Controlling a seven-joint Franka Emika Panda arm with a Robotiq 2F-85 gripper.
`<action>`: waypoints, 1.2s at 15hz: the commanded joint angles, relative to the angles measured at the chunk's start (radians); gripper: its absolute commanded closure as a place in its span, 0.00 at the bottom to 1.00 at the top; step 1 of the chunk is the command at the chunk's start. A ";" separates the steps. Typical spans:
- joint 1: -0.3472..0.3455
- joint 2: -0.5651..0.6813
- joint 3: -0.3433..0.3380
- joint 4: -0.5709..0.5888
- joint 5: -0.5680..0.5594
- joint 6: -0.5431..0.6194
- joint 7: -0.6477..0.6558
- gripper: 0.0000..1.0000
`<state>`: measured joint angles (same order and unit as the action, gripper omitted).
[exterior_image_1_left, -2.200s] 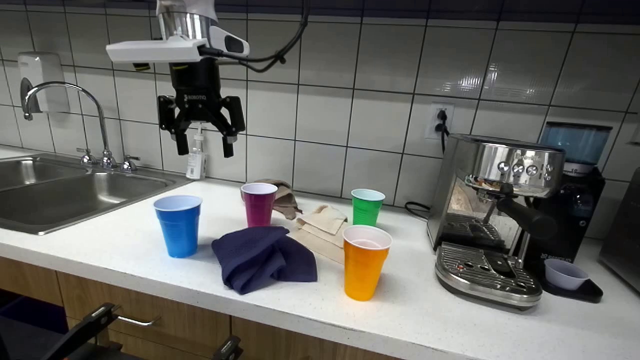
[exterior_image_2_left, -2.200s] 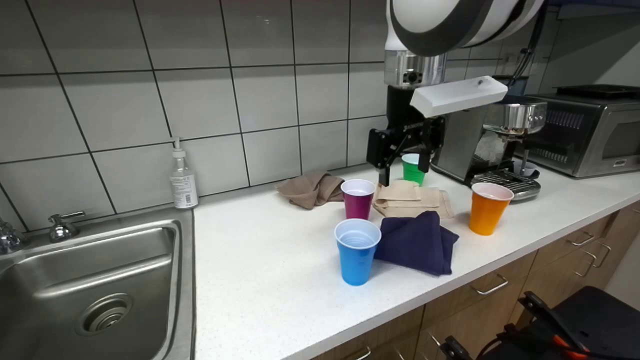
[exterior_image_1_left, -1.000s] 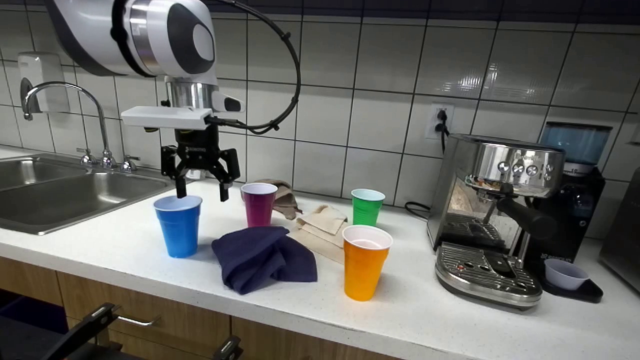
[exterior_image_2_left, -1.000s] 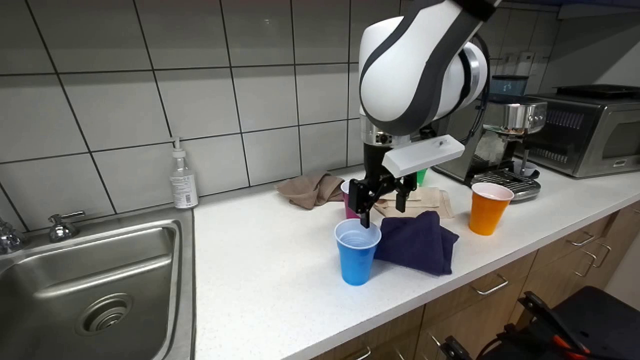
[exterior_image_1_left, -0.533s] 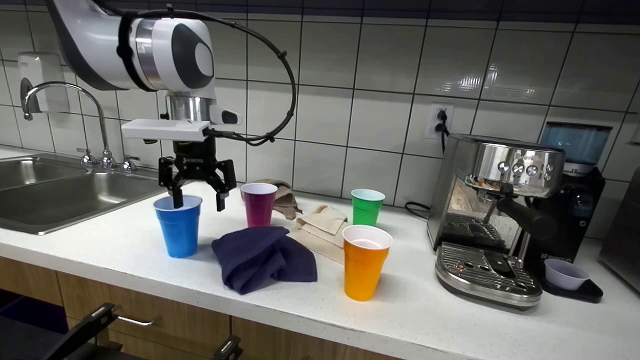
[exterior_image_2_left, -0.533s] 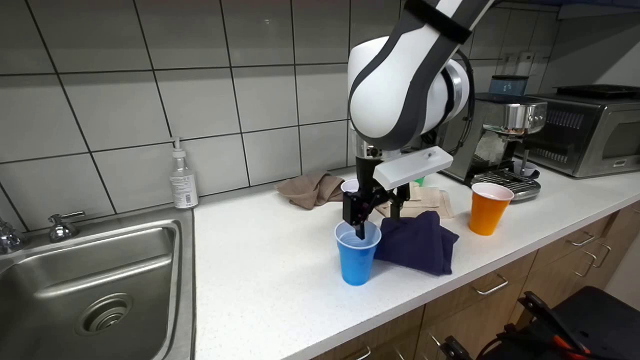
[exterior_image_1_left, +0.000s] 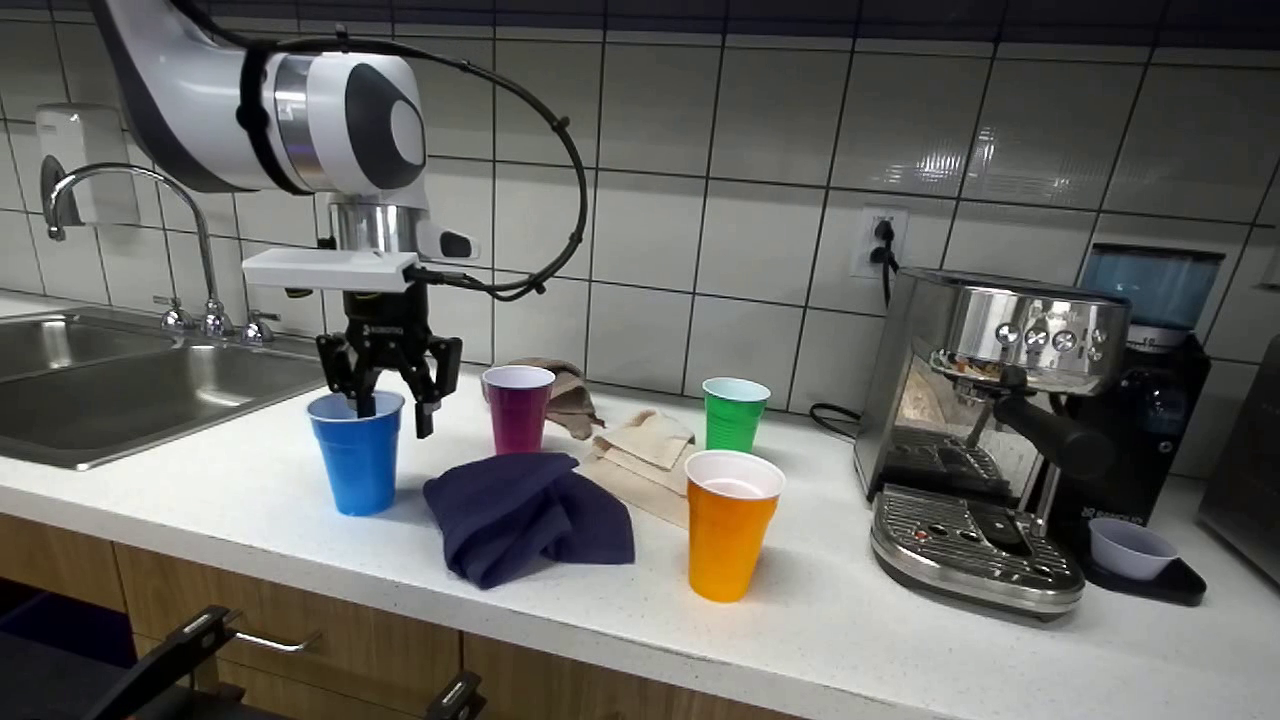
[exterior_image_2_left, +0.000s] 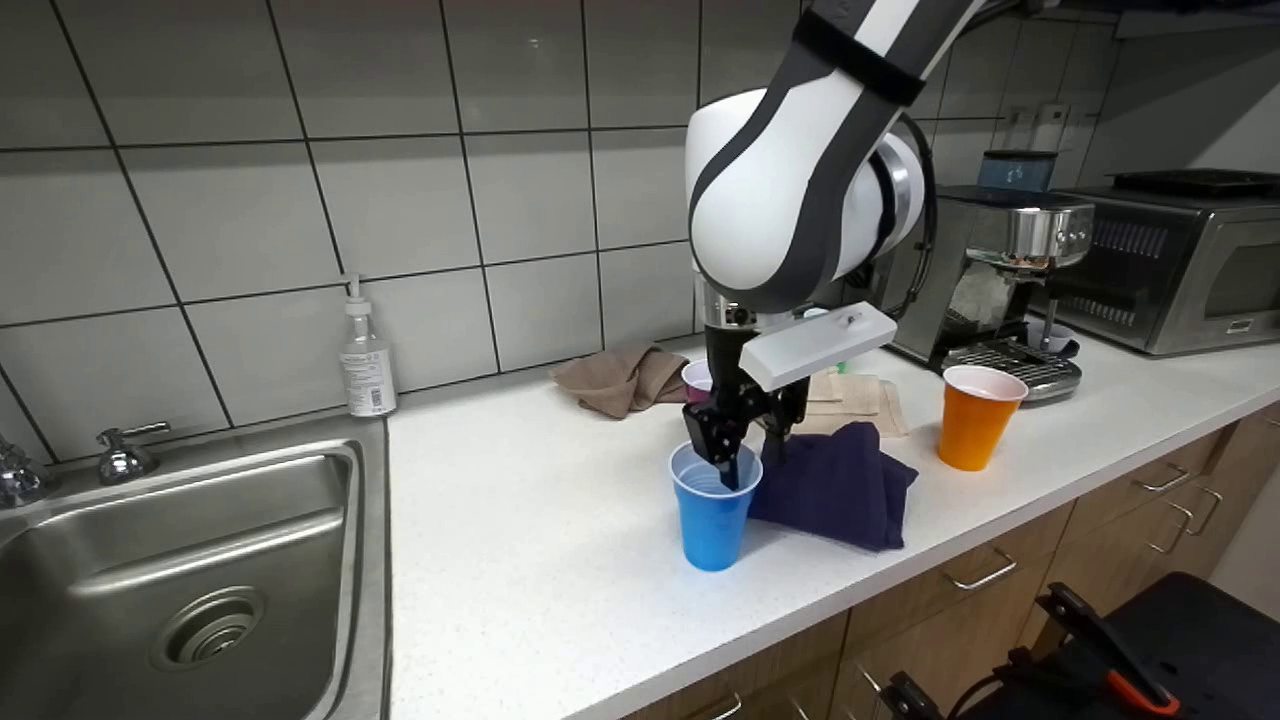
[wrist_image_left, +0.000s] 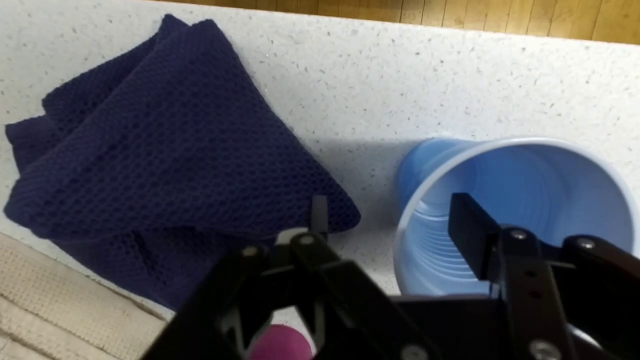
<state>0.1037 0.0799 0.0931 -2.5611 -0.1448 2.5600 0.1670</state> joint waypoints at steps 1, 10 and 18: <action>0.008 0.007 -0.007 0.015 -0.028 -0.005 0.036 0.66; 0.005 -0.019 -0.004 0.006 -0.002 -0.011 0.013 0.99; -0.005 -0.150 0.000 0.006 0.199 -0.104 -0.111 0.99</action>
<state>0.1054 0.0153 0.0924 -2.5539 -0.0150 2.5327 0.1153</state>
